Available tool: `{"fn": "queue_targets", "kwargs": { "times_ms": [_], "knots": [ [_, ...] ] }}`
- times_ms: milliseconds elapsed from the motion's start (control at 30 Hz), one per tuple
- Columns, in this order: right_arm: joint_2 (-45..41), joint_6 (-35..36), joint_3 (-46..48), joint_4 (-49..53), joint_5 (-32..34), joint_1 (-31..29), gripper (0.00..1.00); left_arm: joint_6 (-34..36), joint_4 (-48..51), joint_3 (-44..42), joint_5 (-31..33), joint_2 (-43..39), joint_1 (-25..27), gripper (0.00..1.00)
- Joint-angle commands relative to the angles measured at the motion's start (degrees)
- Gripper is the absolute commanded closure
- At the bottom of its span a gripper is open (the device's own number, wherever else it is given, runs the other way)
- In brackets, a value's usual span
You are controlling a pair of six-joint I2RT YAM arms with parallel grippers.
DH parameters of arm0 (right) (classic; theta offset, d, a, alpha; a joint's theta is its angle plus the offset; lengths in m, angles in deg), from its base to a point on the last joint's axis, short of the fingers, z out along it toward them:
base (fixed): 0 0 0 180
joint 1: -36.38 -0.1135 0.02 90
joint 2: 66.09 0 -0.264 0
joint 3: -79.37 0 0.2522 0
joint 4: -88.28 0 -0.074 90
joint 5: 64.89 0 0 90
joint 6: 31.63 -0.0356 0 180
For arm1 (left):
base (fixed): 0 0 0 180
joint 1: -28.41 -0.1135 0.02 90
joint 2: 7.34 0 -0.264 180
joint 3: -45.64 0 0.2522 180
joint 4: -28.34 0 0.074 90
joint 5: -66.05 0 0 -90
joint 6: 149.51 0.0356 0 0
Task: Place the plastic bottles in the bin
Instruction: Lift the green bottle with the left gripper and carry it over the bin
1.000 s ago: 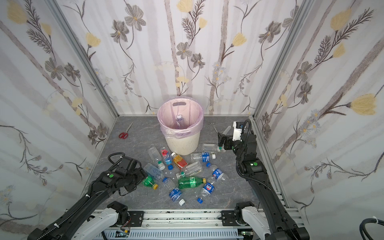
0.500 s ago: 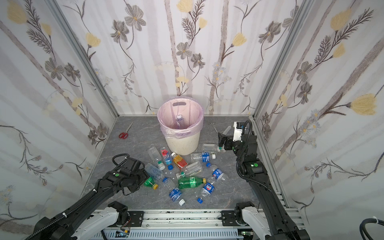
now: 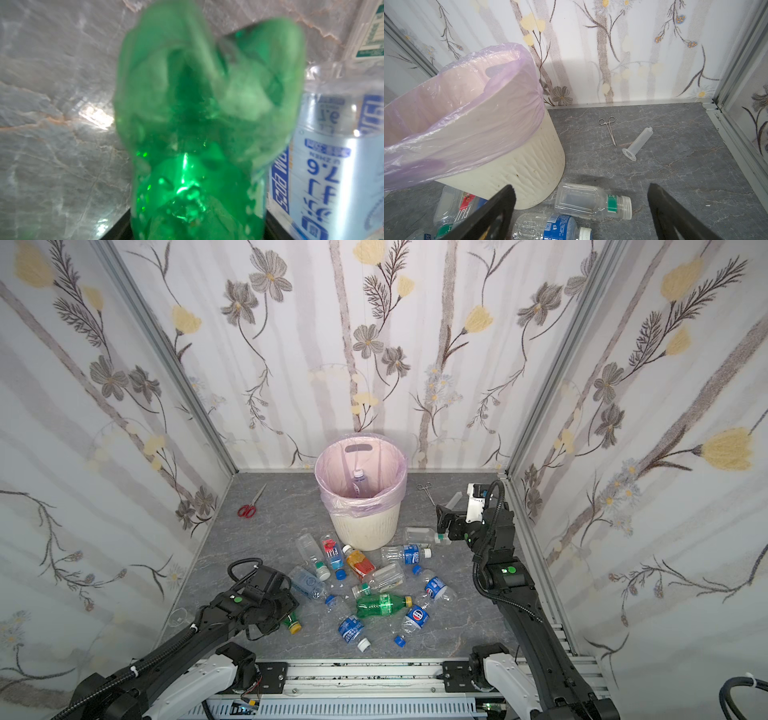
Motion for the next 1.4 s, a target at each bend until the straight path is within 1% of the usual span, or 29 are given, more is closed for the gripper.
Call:
{"fn": "queue_targets", "kwargs": {
  "times_ms": [0,233,433,633,867,1033,1167,1367],
  "knots": [
    [0.2,-0.1,0.1,-2.5,-1.0,0.0,0.0,-0.7,-1.1,-0.3,1.6,1.6,0.7,0.3],
    [-0.1,0.0,0.2,-2.6,-1.0,0.2,0.0,0.4,-1.4,0.5,2.3,2.3,0.8,0.37],
    [0.1,-0.1,0.3,-3.3,-1.4,0.3,0.0,-0.1,-1.2,0.8,2.3,0.4,0.9,0.47],
    [0.0,-0.3,0.5,-3.4,-1.7,0.5,0.0,0.9,0.9,3.7,2.8,-0.7,0.9,0.5],
    [-0.2,-0.3,0.7,-3.7,-2.0,0.8,0.0,4.3,11.8,13.6,10.5,-1.5,0.9,0.51],
    [0.0,-0.4,0.7,-3.9,-2.4,0.9,0.0,7.8,14.8,21.0,13.1,1.3,0.8,0.51],
    [0.0,-0.4,0.8,-3.8,-2.3,1.0,0.0,13.7,16.5,28.5,15.2,4.9,0.8,0.51],
    [0.6,-0.4,0.9,-3.6,-1.2,1.0,0.0,22.9,16.8,40.1,14.6,9.5,0.7,0.5]
  ]
}}
